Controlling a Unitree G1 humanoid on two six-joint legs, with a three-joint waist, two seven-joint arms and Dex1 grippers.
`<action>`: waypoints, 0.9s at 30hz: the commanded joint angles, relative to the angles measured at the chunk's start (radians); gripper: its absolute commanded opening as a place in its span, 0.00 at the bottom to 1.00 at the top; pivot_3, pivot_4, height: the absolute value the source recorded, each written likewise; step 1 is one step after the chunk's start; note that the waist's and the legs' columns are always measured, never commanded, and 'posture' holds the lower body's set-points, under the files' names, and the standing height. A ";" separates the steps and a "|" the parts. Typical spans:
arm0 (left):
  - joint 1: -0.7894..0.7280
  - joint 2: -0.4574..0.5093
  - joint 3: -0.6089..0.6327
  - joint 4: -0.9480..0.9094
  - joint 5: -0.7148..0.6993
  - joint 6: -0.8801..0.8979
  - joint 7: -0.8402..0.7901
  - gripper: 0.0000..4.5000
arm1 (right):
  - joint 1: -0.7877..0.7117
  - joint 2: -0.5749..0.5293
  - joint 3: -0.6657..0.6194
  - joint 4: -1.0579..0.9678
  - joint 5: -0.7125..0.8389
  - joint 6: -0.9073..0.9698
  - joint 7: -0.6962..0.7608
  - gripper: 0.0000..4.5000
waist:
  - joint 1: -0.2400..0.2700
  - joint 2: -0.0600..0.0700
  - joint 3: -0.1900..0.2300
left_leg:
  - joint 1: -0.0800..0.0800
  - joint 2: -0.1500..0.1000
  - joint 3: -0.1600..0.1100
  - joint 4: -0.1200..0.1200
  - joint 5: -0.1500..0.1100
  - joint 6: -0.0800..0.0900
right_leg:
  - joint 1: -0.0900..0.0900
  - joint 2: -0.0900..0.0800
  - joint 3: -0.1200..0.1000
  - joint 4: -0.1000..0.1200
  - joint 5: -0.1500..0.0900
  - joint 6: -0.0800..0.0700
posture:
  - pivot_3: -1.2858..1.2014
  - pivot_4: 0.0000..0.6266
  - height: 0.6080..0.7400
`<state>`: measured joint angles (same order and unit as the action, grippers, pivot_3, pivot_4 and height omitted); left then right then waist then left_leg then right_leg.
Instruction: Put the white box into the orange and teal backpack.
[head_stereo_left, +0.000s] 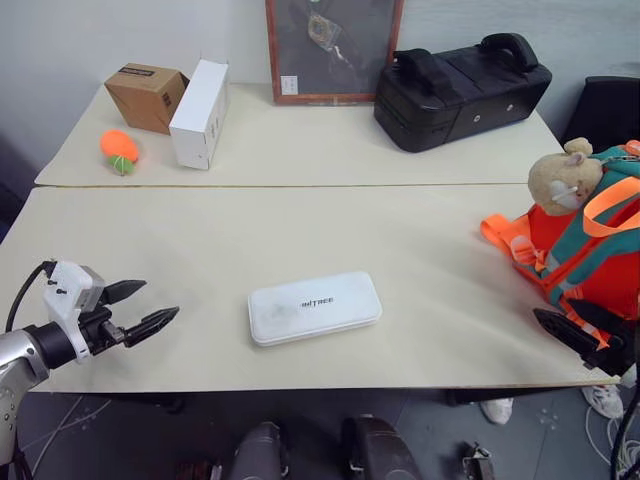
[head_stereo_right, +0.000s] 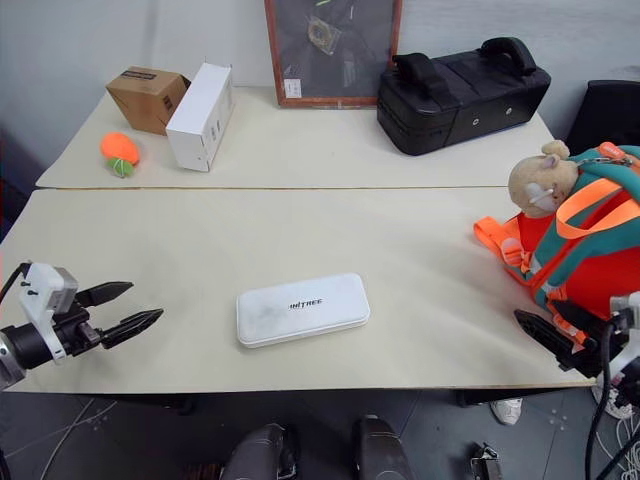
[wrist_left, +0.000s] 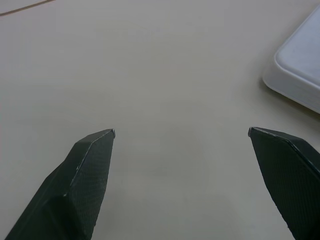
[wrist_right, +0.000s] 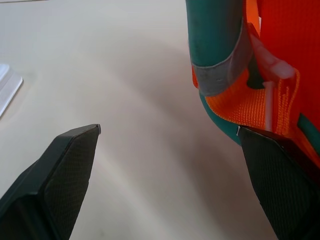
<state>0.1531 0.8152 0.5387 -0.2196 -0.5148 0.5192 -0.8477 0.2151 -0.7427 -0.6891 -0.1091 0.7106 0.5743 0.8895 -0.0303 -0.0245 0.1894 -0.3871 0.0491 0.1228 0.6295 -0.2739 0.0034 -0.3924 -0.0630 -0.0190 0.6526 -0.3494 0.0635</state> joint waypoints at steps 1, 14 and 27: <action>0.013 0.012 0.002 -0.014 0.020 -0.042 -0.014 1.00 | -0.004 -0.008 -0.016 -0.002 0.005 -0.013 0.000 0.99 | 0.000 0.000 0.000 | 0.000 0.000 0.000 0.000 0.000 0.000 | 0.000 0.000 0.000 0.000 0.000 0.000 | 0.52 0.24 1.00; 0.007 0.002 0.018 -0.026 0.003 -0.013 0.017 1.00 | -0.004 -0.021 -0.009 -0.014 0.007 0.000 0.006 0.99 | -0.001 0.000 0.000 | 0.000 0.000 0.000 0.000 0.000 0.000 | 0.000 0.000 0.000 0.000 0.000 0.000 | 0.52 0.24 1.00; 0.087 -0.013 -0.034 -0.214 -0.067 0.044 -0.022 0.74 | -0.084 -0.130 0.124 -0.128 0.064 0.075 0.157 0.72 | -0.006 0.000 0.000 | 0.000 0.000 0.000 0.000 0.000 0.000 | 0.000 0.000 0.000 0.000 0.000 0.000 | 0.52 0.24 1.00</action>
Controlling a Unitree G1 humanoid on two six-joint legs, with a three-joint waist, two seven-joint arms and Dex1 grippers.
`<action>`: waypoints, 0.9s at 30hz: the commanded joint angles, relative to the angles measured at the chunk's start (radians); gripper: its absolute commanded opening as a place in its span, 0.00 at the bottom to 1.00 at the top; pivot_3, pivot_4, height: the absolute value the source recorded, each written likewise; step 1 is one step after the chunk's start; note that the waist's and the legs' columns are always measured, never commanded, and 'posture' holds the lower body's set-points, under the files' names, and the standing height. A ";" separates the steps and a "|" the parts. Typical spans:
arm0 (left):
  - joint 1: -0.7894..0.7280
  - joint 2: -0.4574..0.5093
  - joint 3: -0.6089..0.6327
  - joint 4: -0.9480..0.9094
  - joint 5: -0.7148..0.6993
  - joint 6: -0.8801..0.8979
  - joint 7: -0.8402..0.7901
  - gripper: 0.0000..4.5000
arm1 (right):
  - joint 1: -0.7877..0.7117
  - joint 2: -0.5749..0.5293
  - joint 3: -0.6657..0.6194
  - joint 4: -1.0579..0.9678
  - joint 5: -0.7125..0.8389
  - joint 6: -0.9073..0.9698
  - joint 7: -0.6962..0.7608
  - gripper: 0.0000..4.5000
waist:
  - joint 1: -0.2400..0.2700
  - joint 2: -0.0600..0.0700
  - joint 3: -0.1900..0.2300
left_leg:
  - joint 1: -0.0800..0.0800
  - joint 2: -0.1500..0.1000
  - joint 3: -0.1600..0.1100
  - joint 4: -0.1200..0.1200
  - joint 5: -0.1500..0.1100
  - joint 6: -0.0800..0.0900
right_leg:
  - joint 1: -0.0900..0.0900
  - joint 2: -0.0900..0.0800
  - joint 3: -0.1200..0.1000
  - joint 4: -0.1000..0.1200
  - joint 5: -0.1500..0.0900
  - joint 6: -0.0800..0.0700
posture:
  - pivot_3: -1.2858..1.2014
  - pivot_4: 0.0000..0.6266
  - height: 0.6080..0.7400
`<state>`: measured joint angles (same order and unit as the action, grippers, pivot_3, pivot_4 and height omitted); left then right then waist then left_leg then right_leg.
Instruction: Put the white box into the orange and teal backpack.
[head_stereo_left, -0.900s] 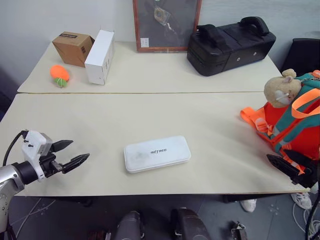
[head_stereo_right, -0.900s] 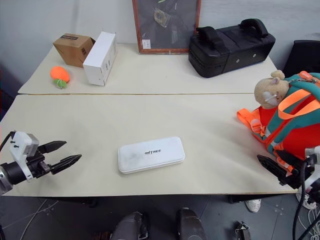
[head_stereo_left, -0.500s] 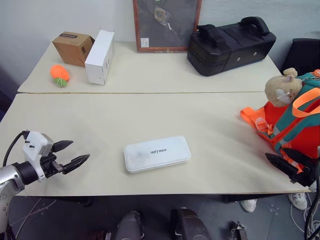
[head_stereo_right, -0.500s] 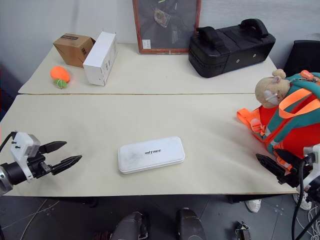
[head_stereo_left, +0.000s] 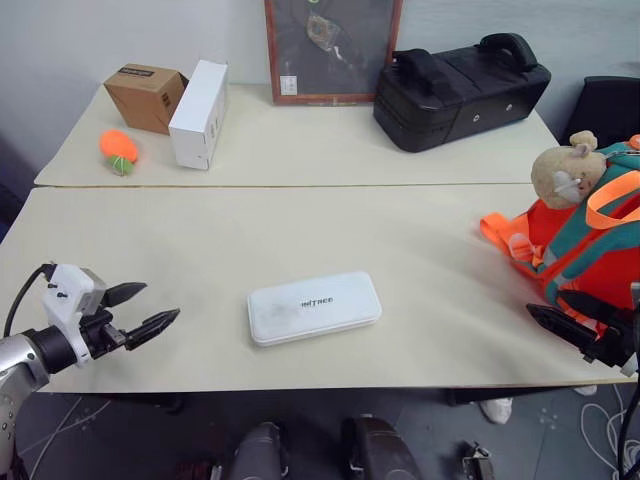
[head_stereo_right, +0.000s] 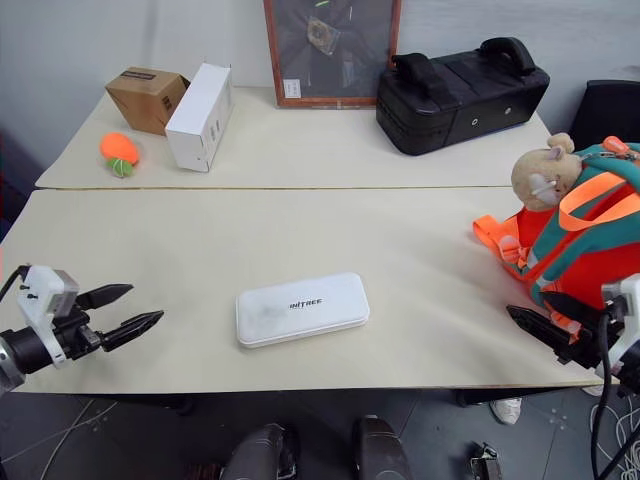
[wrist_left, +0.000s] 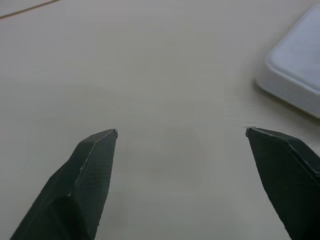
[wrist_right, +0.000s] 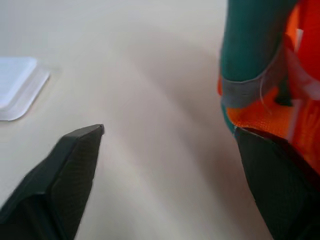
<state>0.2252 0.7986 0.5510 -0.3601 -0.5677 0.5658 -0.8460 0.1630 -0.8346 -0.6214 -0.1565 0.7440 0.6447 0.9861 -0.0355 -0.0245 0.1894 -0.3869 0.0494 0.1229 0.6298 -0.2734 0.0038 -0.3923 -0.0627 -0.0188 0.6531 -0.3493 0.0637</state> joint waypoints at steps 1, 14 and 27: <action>0.012 0.005 -0.083 -0.086 0.001 -0.007 -0.023 0.67 | -0.044 -0.050 0.099 -0.100 0.019 -0.001 0.081 0.65 | 0.000 0.001 0.000 | 0.000 0.000 0.000 0.000 0.000 0.000 | 0.000 0.000 0.000 0.000 0.000 0.000 | 0.52 0.24 1.00; -0.124 -0.038 -0.353 0.000 0.197 -0.064 0.105 0.01 | -0.294 0.056 0.492 -0.144 -0.176 -0.084 -0.029 0.00 | 0.003 0.000 -0.001 | 0.000 -0.001 -0.001 0.001 0.001 0.000 | 0.000 0.001 0.000 0.001 0.000 0.000 | 0.52 0.24 1.00; -0.240 -0.050 -0.425 0.002 0.108 0.037 0.011 0.01 | -0.412 0.199 0.669 -0.112 -0.270 -0.086 -0.085 0.00 | 0.007 0.000 -0.001 | -0.002 -0.001 -0.001 0.004 0.000 -0.003 | -0.001 0.001 -0.001 0.002 0.000 0.000 | 0.52 0.24 1.00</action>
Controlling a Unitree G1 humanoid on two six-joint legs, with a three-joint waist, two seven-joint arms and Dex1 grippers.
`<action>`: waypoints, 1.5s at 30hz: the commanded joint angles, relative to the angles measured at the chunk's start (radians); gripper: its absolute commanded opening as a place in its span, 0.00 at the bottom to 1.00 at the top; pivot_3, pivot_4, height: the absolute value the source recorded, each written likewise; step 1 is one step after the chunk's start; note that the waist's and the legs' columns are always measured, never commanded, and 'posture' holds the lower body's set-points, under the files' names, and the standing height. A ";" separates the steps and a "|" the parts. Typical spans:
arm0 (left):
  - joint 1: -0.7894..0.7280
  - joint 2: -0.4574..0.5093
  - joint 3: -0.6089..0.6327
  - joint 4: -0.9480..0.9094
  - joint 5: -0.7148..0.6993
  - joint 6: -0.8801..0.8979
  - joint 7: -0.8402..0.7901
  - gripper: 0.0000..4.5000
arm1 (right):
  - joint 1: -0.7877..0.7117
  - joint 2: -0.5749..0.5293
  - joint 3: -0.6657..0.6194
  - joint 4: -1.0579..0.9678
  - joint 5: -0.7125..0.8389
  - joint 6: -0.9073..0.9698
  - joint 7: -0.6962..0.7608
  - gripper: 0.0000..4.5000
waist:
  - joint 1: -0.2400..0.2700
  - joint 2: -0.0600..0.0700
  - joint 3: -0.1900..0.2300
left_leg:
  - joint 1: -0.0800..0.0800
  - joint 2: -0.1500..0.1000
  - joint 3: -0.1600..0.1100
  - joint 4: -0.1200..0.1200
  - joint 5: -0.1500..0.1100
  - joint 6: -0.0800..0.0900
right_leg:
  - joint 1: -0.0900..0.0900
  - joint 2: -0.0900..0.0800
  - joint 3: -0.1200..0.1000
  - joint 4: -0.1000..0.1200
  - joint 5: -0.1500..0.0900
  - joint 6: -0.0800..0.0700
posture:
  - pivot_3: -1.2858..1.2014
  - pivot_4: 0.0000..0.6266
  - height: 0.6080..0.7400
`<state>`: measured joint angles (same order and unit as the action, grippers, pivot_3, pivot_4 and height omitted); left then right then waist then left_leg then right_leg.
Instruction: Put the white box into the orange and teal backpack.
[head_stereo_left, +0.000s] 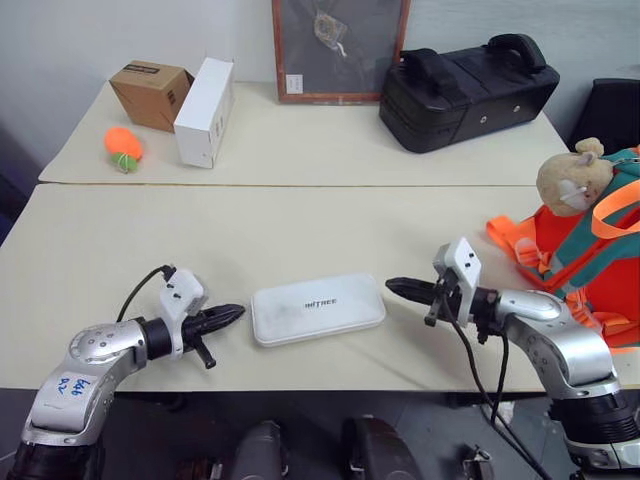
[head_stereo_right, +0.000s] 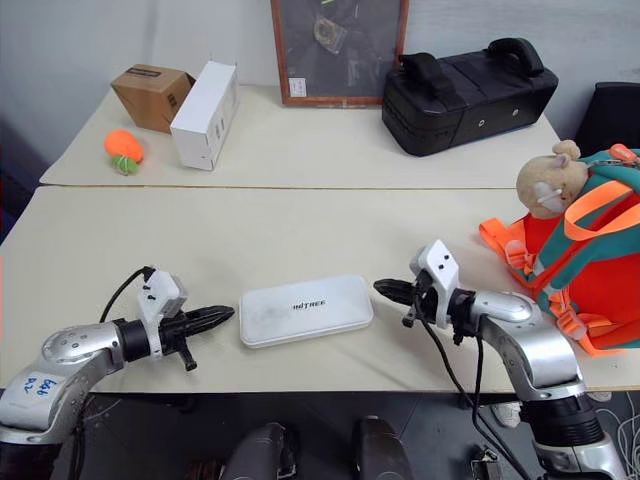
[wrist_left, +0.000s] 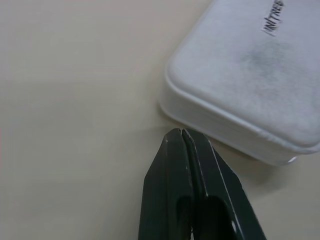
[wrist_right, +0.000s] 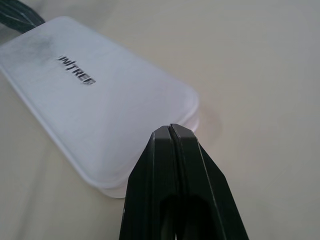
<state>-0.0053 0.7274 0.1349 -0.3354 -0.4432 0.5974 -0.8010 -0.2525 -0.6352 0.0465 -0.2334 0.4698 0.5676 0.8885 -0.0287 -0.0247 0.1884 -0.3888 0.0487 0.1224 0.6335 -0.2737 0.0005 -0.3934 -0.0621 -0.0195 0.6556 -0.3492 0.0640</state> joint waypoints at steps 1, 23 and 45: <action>-0.013 0.030 -0.016 -0.021 -0.025 0.017 -0.053 0.01 | 0.002 0.005 0.003 -0.035 0.007 -0.005 0.008 0.00 | -0.001 0.000 0.000 | 0.000 0.000 0.000 0.000 0.000 0.000 | 0.000 0.000 0.000 0.000 0.000 0.000 | 0.52 0.24 1.00; -0.160 0.043 -0.076 0.108 0.005 0.008 -0.114 0.01 | -0.013 0.019 -0.007 0.052 -0.021 -0.023 0.003 0.00 | -0.001 0.000 0.000 | 0.001 0.000 -0.001 -0.001 0.003 0.001 | 0.000 0.000 -0.001 0.003 0.000 0.000 | 0.52 0.24 1.00; -0.149 0.121 0.087 0.266 -0.098 0.172 -0.185 0.46 | -0.034 -0.082 -0.014 0.092 -0.049 -0.080 0.140 0.00 | -0.005 0.000 0.000 | 0.001 0.000 -0.001 0.000 0.003 0.001 | 0.000 0.000 -0.001 0.003 0.000 0.000 | 0.52 0.24 1.00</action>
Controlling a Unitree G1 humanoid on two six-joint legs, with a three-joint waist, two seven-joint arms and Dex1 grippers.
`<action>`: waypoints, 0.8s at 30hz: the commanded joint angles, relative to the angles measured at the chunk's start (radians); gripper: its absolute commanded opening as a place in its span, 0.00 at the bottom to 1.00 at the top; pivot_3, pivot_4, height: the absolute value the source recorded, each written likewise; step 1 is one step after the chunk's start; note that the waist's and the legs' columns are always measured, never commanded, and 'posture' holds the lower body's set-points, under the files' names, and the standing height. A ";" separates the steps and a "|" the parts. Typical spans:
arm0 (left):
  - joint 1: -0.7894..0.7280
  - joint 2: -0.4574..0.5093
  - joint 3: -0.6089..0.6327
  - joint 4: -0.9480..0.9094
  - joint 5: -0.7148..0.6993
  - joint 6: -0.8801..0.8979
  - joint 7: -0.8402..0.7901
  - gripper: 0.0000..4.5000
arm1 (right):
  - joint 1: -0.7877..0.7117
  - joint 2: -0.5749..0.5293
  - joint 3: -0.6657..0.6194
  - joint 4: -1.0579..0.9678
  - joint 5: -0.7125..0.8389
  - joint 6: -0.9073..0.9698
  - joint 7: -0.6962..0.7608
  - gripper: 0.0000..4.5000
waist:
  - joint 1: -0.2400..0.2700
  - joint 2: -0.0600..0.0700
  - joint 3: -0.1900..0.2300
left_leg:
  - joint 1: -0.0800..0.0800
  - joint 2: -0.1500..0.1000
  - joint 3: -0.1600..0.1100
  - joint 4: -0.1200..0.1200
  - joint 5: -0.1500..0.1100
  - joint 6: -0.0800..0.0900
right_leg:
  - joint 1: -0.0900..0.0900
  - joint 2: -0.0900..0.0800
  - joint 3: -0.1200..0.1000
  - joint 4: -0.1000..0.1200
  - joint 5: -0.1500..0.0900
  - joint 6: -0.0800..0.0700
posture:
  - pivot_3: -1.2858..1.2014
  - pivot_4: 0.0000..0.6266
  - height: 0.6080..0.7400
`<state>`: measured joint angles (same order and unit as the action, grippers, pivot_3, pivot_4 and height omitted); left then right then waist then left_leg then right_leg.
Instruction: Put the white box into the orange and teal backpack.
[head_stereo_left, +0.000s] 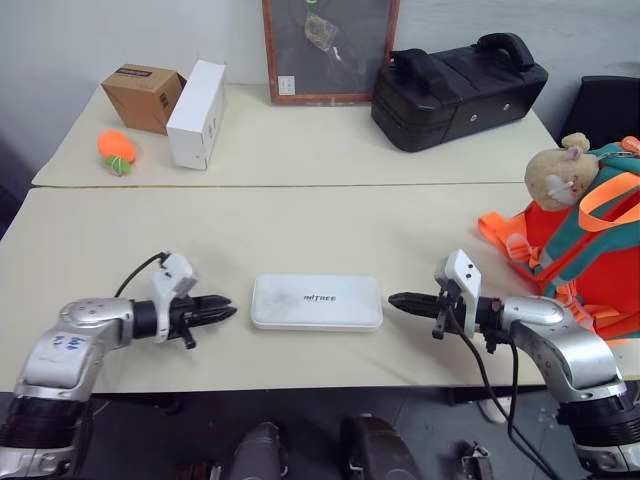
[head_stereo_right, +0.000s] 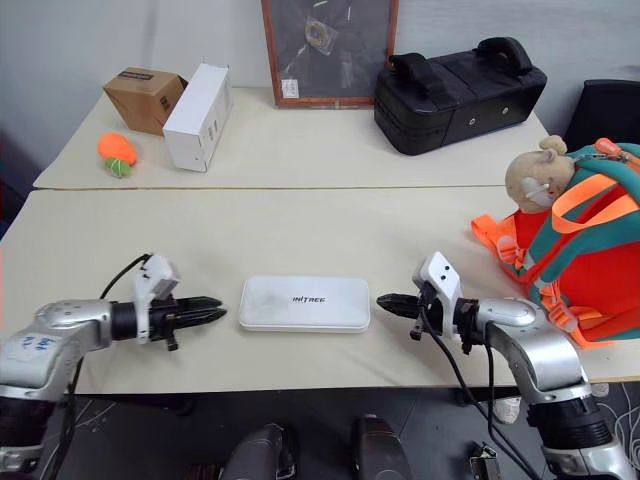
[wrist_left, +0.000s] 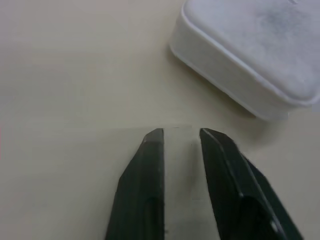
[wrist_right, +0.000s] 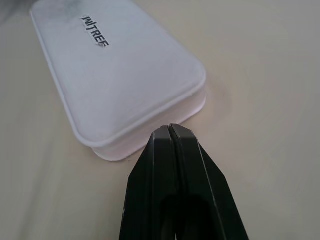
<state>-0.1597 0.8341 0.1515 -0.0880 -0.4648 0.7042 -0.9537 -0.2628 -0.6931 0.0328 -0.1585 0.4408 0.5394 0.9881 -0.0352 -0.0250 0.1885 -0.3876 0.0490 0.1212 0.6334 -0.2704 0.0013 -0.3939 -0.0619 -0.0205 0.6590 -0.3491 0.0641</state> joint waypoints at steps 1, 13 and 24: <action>-0.011 0.012 0.095 0.033 -0.122 0.124 -0.038 0.52 | -0.035 -0.030 0.006 0.036 -0.033 -0.070 0.053 0.00 | 0.002 0.000 0.000 | 0.000 0.000 0.000 0.000 0.000 0.000 | 0.000 0.000 0.000 0.000 0.000 0.000 | 0.52 0.24 1.00; -0.233 0.021 0.038 0.202 -0.322 0.583 -0.079 1.00 | -0.081 -0.051 0.048 0.102 -0.105 -0.154 0.138 0.00 | 0.002 -0.001 0.000 | -0.001 0.000 -0.001 0.002 0.002 -0.004 | 0.000 0.000 -0.001 0.001 0.000 0.000 | 0.52 0.24 1.00; -0.470 -0.118 -0.238 0.436 -0.174 0.576 -0.074 1.00 | -0.066 -0.046 0.081 0.092 -0.157 -0.200 0.147 0.00 | 0.031 0.002 -0.001 | -0.001 -0.002 -0.001 0.010 0.002 -0.003 | 0.003 -0.001 -0.001 0.004 0.000 0.000 | 0.52 0.24 1.00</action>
<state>-0.6229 0.7399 -0.0416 0.3047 -0.6724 1.2816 -1.0430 -0.3292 -0.7364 0.1141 -0.0398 0.2891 0.3625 1.1360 -0.0038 -0.0227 0.1871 -0.3887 0.0477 0.1199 0.6456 -0.2693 -0.0013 -0.3912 -0.0624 -0.0217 0.6631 -0.3489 0.0645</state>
